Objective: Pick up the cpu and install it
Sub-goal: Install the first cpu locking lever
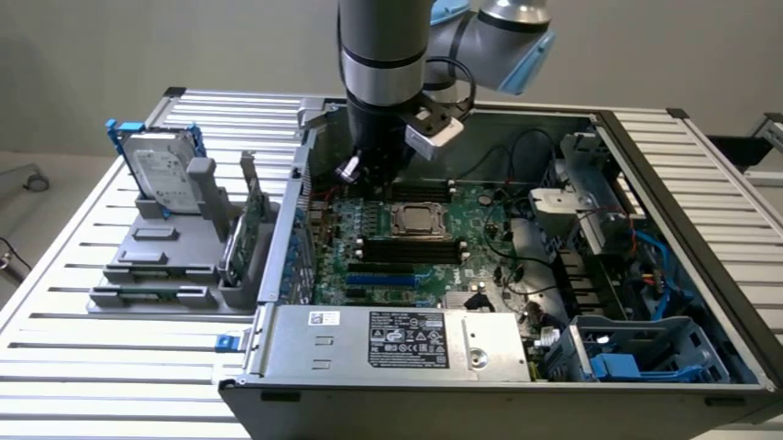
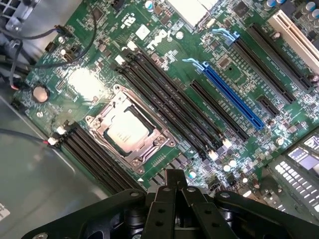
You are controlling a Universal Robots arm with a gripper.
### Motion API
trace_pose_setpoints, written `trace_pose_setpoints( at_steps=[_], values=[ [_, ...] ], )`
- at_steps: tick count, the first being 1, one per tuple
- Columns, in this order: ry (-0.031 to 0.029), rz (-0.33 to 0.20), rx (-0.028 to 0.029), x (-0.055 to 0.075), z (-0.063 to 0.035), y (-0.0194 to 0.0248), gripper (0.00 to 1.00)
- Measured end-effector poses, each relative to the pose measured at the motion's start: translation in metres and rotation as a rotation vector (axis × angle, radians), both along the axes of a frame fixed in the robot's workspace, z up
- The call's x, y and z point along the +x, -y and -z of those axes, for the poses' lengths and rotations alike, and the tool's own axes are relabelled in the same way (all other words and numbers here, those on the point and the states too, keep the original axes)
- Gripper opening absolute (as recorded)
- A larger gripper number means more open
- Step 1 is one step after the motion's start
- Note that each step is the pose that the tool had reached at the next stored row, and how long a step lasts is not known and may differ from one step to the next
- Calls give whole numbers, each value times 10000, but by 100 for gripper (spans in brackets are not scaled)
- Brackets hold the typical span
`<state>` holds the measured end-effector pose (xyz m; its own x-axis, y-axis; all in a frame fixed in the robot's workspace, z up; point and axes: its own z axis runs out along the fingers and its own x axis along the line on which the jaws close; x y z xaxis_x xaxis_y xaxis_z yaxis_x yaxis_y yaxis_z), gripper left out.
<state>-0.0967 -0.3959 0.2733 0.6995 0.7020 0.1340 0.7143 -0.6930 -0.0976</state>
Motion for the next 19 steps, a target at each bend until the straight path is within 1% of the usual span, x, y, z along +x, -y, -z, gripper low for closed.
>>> trace_pose_setpoints(
  at_steps=[3,6,8,9,14,15,19],
  values=[
    [89,-365,2,1,1,-3,11],
    [203,-730,0,1,1,-5,11],
    [290,-974,0,1,2,-7,11],
    [318,-1102,0,1,2,-7,11],
    [410,-1829,4,0,4,-9,11],
    [418,-2000,9,1,6,-9,11],
    [418,-2719,24,0,19,-9,11]
  ],
)
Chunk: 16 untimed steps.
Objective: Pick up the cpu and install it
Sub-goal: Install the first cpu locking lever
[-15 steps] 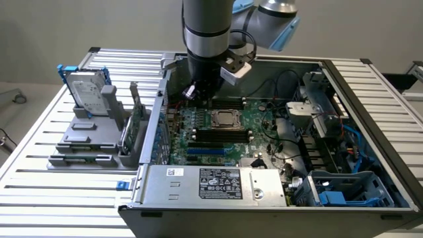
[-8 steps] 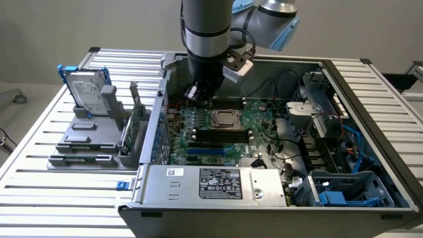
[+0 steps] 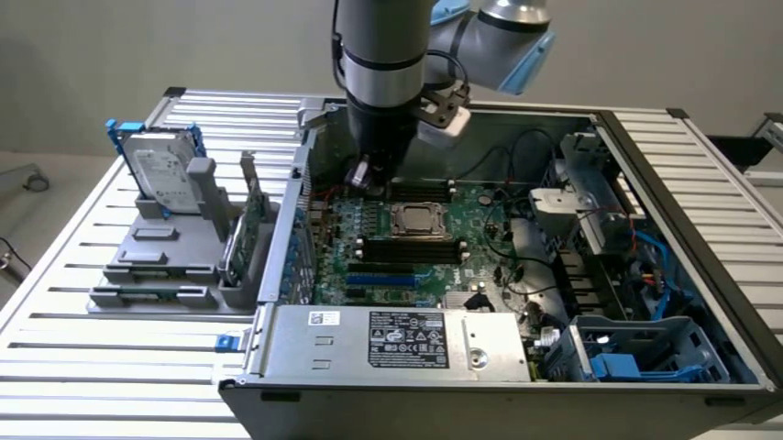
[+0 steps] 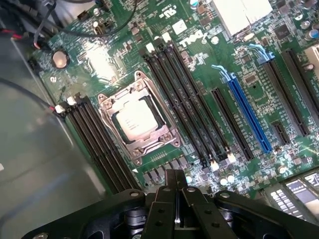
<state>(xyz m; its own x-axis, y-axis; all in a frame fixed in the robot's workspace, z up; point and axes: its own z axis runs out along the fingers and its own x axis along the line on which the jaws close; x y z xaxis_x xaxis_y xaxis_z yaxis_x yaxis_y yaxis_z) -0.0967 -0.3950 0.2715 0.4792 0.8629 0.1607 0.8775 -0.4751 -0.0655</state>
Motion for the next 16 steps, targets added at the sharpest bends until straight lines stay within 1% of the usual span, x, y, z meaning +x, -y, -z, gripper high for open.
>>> trace_pose_setpoints(
  at_steps=[16],
  values=[
    [-1,-2920,-4,0,73,-2,11]
  ],
)
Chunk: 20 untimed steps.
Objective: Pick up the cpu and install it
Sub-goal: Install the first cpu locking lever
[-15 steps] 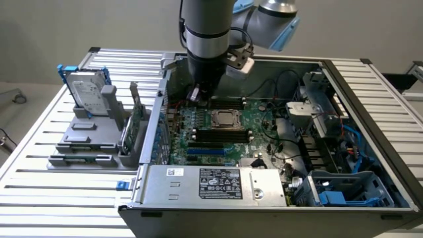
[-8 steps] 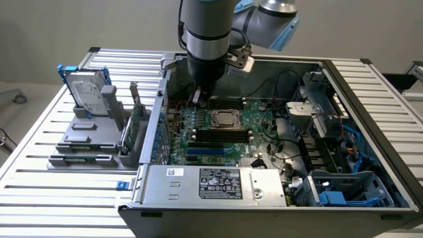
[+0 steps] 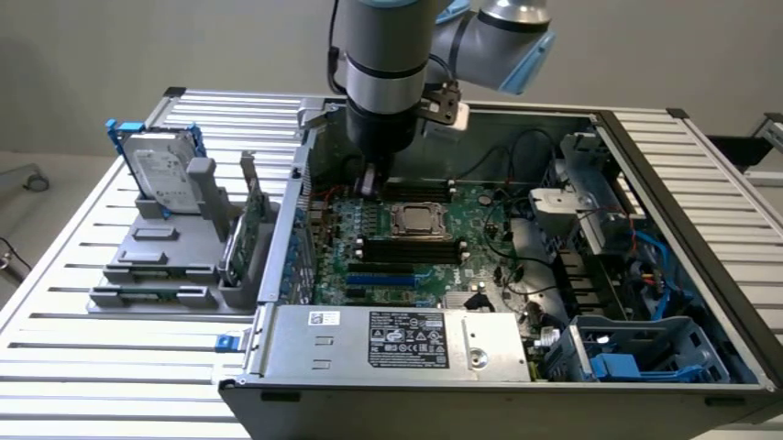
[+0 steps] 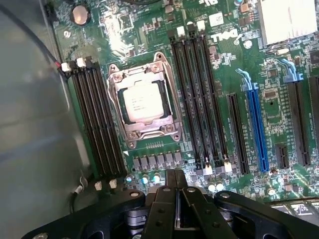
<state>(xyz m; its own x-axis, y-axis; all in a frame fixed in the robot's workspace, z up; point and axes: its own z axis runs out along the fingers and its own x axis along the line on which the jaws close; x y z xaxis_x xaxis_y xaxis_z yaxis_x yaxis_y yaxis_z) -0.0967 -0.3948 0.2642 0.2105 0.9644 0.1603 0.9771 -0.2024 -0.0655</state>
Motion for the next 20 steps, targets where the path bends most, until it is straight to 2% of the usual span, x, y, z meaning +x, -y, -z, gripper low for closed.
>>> trace_pose_setpoints(
  at_steps=[6,10,14,16,20],
  values=[
    [0,-997,-58,0,1,-17,11],
    [-6,-1412,-169,-2,0,-39,11],
    [-15,-1616,-328,-2,1,-67,11],
    [-24,-1684,-441,-2,2,-85,11],
    [-44,-1838,-722,-2,7,-116,11]
  ],
)
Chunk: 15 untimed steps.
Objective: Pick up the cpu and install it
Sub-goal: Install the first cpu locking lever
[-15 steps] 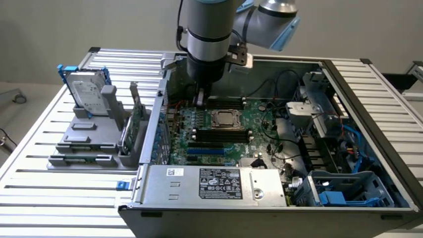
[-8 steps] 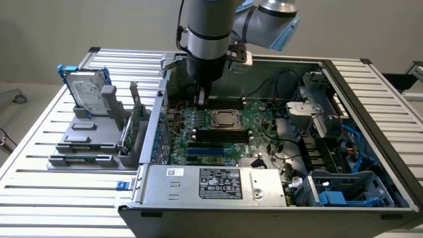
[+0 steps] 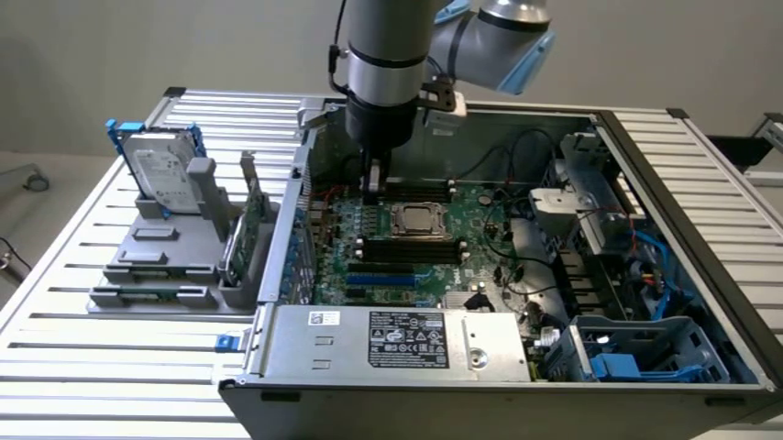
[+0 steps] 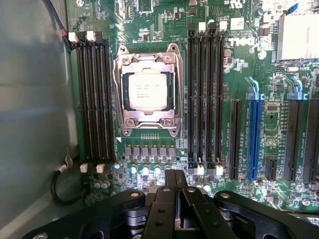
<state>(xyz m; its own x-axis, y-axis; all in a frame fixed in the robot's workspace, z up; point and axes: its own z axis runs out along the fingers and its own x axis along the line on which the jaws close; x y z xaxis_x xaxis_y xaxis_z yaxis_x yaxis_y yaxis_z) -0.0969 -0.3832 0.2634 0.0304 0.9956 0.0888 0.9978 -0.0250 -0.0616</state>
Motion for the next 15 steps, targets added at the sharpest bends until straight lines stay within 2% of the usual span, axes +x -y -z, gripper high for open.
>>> trace_pose_setpoints(
  at_steps=[2,6,7,8,15],
  values=[
    [1,-86,-105,0,2,-15,11],
    [0,-197,-236,0,2,-67,11],
    [-3,-208,-300,0,2,-73,11],
    [-26,-218,-314,0,2,-72,11],
    [-25,-217,-314,0,3,-73,11]
  ],
)
